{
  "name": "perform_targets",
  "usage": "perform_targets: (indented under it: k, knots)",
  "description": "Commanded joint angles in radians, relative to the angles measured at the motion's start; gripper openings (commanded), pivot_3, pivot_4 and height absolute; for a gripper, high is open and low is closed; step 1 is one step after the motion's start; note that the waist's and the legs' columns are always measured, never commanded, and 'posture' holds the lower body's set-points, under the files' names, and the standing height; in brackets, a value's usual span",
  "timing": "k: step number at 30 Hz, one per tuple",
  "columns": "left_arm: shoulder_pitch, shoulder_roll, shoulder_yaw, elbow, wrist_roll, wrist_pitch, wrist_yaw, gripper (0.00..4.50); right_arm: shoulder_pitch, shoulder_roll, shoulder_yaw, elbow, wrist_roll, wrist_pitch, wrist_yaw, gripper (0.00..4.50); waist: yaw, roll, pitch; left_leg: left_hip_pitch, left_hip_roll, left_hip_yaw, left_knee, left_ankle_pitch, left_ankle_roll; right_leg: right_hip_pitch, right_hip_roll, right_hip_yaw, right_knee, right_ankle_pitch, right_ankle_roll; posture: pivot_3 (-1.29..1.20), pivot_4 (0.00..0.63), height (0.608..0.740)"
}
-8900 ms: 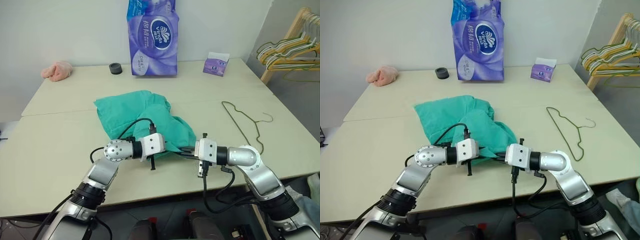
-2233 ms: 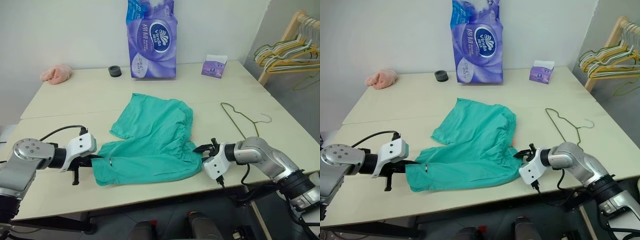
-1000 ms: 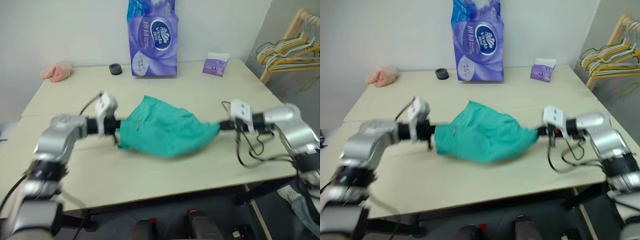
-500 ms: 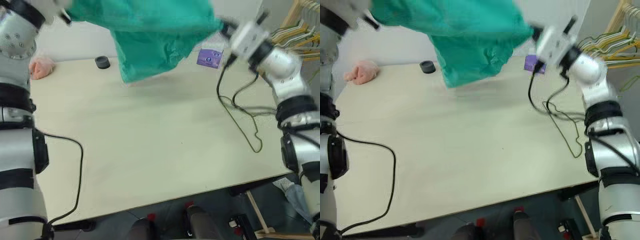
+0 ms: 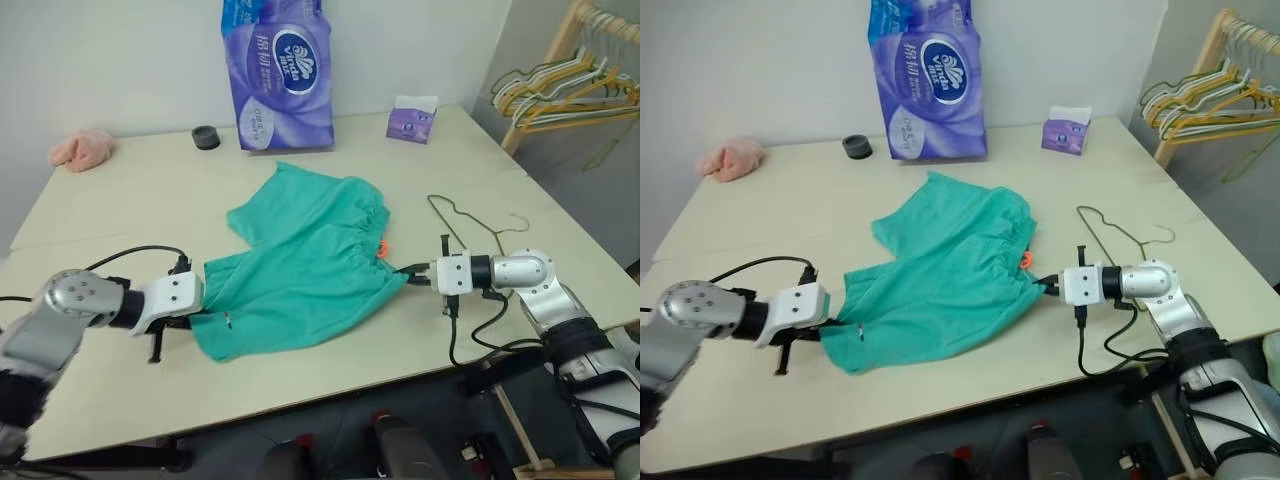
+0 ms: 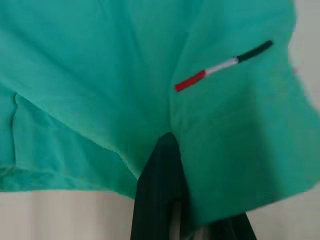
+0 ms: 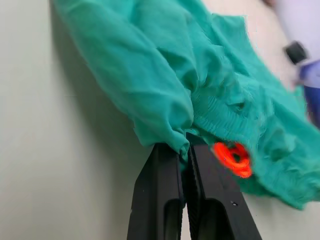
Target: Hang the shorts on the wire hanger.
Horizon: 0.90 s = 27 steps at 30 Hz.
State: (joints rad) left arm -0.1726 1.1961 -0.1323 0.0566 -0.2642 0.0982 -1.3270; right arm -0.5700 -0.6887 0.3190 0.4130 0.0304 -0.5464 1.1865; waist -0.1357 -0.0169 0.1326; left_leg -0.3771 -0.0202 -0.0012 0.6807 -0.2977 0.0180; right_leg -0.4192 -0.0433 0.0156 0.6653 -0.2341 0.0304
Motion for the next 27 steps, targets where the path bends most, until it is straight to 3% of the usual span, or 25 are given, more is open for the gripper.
perform_targets:
  k: [1,6,15,18,22,27]
  knots:
    - [0.099,0.047,0.026,-0.126,-0.054,0.121,-0.066,0.00,0.052,-0.077,-0.002,-0.139,0.033,0.084,0.093,0.02,0.014,0.001,0.000,0.001,-0.001,0.000,0.000,0.000,0.000,0.001,0.000,0.000,0.000,0.000,0.000,-0.12,0.103,0.740]
    - [0.177,0.055,0.059,-0.205,-0.078,0.204,-0.083,0.00,0.126,-0.150,-0.010,-0.231,0.046,0.129,0.144,0.02,0.042,-0.001,0.001,0.013,-0.001,0.002,0.000,0.000,0.000,0.013,0.000,0.000,-0.003,-0.003,-0.003,-0.13,0.105,0.740]
    - [0.205,0.029,0.055,-0.215,-0.057,0.215,-0.100,0.00,0.175,-0.169,-0.003,-0.335,0.038,0.222,0.155,0.02,0.052,-0.001,0.001,0.013,0.001,0.002,0.000,0.000,0.000,0.013,0.004,0.001,-0.002,-0.004,-0.005,-0.13,0.103,0.740]
    - [0.211,0.028,0.049,-0.214,-0.054,0.226,-0.105,0.00,0.167,-0.165,-0.009,-0.345,0.016,0.210,0.134,0.76,0.052,-0.001,0.001,0.013,0.001,0.002,0.000,0.000,0.000,0.013,0.004,0.001,-0.002,-0.004,-0.005,-0.13,0.101,0.740]
    - [0.215,0.028,0.058,-0.218,-0.056,0.237,-0.112,1.23,0.170,-0.191,-0.017,-0.372,0.021,0.208,0.152,2.13,0.052,-0.001,0.001,0.013,0.001,0.002,0.000,0.000,0.000,0.013,0.004,0.000,-0.002,-0.004,-0.005,-0.14,0.099,0.740]
    - [0.203,-0.001,0.122,-0.265,-0.142,0.300,-0.098,2.73,0.194,-0.273,-0.057,-0.474,0.085,0.343,0.194,3.81,0.055,-0.001,0.001,0.013,0.001,0.002,0.000,0.000,0.000,0.013,0.004,0.001,-0.002,-0.004,-0.005,-0.13,0.100,0.740]
